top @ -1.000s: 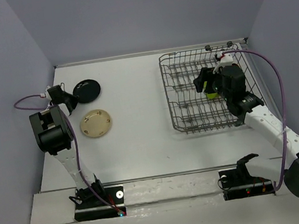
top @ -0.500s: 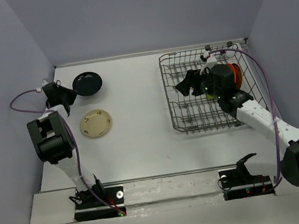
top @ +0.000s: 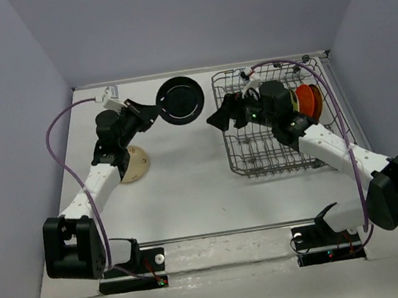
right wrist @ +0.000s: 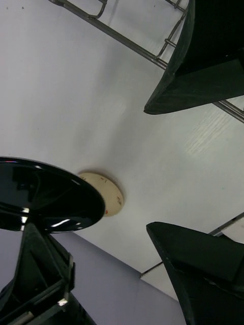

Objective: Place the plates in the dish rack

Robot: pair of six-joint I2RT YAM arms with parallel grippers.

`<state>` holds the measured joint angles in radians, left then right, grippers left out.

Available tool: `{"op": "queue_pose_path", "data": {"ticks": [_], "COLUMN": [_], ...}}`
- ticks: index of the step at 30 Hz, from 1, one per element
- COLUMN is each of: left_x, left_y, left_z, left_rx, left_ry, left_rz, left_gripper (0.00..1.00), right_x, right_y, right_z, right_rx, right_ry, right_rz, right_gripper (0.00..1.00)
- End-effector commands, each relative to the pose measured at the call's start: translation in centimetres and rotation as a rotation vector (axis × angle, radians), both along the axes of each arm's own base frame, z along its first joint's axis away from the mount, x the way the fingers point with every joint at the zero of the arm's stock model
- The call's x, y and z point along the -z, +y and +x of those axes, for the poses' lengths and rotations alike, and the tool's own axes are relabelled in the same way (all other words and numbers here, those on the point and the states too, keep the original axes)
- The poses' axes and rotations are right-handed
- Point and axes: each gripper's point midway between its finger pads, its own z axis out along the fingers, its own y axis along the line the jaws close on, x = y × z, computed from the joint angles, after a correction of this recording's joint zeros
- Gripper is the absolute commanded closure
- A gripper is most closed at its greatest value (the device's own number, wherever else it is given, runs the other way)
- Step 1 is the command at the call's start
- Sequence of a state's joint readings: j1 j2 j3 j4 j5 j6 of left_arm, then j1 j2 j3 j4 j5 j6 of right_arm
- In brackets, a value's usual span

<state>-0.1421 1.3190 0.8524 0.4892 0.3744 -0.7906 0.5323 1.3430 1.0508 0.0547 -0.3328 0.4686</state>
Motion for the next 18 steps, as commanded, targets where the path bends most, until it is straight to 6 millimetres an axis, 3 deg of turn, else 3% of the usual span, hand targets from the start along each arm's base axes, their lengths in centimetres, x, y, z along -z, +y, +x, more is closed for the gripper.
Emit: {"op": "queue_pose_path", "data": {"ticks": [1,7,11,12,14,15,16,17,18], "left_x": [-1.7,-1.3,-1.4,-1.7,-2.0,-2.2,-2.3,-1.3,-2.2], "left_y": [-2.5,-5.6,-7.1,-7.4,-7.6,-7.6,-7.5,-7.1,-6.4], "left_z": [-3.5,-6.4,-8.1,-8.6,-9.1,-9.5,-9.6,-9.8,-9.8], "left_rx": [0.071,0.167,0.262,0.283,0.308,0.320,0.320,0.314,0.280], "left_ry": [-0.079,-0.104,-0.124,-0.135,-0.151,-0.151,-0.153,-0.128,-0.150], "left_rz": [-0.005,0.019,0.018,0.019,0.027,0.038,0.056,0.110,0.142], "left_gripper": [0.94,0.94,0.94,0.94,0.94,0.85,0.76,0.53,0.43], "right_x": [-4.0,-2.9,-2.2,-2.3,-2.7,-3.0,-3.4,-3.9,-4.1], "right_y": [0.8,0.6,0.8,0.9,0.9,0.7,0.3,-0.5,-1.1], "right_z": [-0.6,0.4,1.0,1.0,0.8,0.9,0.9,1.1,1.3], "right_rx": [-0.050,-0.002,0.012,0.007,0.004,0.021,0.040,0.081,0.113], "right_ry": [-0.083,-0.062,-0.041,-0.039,-0.046,-0.052,-0.067,-0.088,-0.102], "right_rz": [0.075,0.063,0.065,0.075,0.091,0.099,0.097,0.086,0.066], "right_gripper": [0.07,0.08,0.18,0.41,0.76,0.93,0.93,0.93,0.93]}}
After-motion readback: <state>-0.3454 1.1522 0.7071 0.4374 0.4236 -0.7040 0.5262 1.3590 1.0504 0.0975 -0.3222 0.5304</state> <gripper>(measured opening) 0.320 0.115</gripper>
